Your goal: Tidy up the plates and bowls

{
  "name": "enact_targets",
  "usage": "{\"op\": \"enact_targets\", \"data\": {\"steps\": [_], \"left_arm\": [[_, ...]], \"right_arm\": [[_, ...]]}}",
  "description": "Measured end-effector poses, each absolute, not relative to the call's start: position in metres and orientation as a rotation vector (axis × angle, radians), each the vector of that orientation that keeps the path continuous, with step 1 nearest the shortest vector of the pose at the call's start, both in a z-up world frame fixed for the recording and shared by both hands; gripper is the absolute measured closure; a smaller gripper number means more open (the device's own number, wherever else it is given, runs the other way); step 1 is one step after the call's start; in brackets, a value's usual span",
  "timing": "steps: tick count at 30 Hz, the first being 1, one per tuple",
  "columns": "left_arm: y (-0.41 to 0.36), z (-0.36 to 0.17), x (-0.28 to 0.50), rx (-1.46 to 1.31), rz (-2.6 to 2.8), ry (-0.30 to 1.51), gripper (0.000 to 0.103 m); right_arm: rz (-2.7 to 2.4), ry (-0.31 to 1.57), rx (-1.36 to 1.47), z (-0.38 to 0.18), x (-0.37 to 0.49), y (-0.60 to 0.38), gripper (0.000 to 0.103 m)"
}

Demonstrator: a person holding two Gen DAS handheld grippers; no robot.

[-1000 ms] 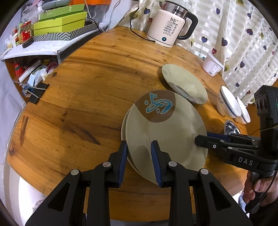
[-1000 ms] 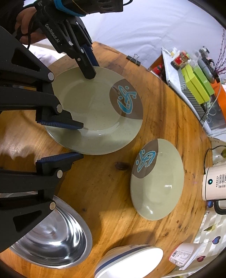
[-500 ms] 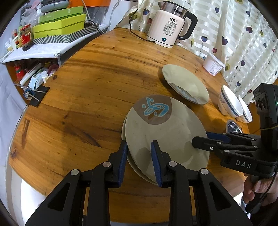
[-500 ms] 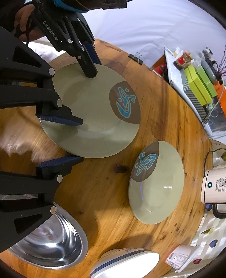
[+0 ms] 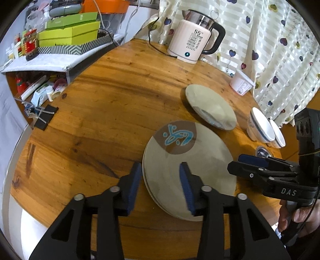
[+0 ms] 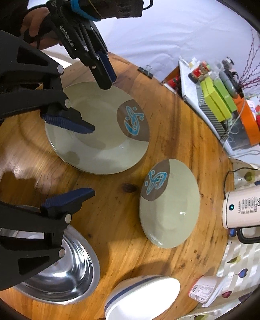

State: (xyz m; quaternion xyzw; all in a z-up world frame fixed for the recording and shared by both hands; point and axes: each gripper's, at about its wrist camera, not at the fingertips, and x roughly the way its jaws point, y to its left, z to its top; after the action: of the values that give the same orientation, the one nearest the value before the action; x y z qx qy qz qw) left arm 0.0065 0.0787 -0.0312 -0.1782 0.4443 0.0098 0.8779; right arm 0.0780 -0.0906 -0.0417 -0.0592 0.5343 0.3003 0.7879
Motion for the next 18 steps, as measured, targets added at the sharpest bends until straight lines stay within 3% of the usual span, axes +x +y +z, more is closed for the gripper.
{"op": "enact_targets", "data": {"steps": [2, 12, 18], "left_arm": [[0.079, -0.028, 0.006, -0.37, 0.015, 0.917, 0.055], [0.076, -0.014, 0.003, -0.35, 0.014, 0.884, 0.053], [0.071, -0.008, 0.004, -0.33, 0.011, 0.875, 0.053]], "right_arm": [[0.652, 1.142, -0.109, -0.038, 0.078, -0.094, 0.041], [0.683, 1.055, -0.073, -0.01, 0.063, -0.108, 0.028], [0.696, 1.038, -0.058, -0.001, 0.054, -0.113, 0.028]]}}
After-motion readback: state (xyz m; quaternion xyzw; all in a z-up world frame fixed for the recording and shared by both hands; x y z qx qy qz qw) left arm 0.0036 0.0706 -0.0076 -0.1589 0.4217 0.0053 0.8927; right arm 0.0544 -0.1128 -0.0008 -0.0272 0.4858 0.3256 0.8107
